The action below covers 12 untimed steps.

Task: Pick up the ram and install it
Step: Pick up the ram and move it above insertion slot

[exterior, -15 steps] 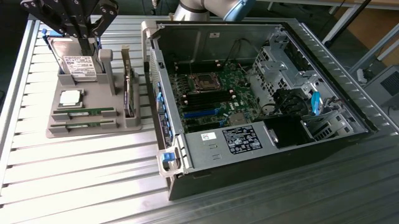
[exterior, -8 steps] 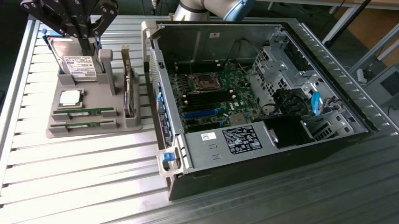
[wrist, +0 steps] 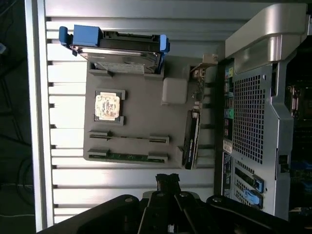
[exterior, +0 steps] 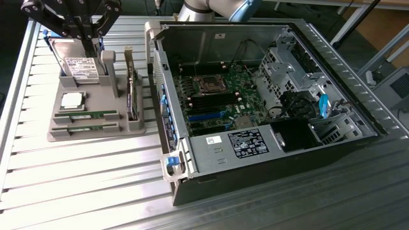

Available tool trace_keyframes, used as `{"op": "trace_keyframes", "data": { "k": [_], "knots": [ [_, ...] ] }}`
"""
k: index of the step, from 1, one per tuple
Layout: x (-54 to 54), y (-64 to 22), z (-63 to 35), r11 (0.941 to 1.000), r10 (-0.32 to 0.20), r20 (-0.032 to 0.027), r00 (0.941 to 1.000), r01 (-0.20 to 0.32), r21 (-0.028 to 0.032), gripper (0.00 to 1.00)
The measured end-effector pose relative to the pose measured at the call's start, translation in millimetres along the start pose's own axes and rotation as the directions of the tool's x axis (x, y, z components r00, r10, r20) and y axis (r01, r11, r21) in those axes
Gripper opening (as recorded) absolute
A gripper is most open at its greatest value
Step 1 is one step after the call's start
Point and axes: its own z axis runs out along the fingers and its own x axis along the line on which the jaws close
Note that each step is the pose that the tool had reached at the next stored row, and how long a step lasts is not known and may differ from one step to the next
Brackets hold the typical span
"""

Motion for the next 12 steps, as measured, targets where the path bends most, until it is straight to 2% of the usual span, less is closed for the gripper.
{"op": "trace_keyframes", "data": {
  "k": [5,12],
  "knots": [
    [0.0,0.0,0.0,0.9998,-0.019,0.0004,0.9998,0.019,0.0015,0.09],
    [0.0,0.0,0.0,0.9974,-0.072,0.0015,0.9974,0.072,0.0070,0.09]
  ]
}}
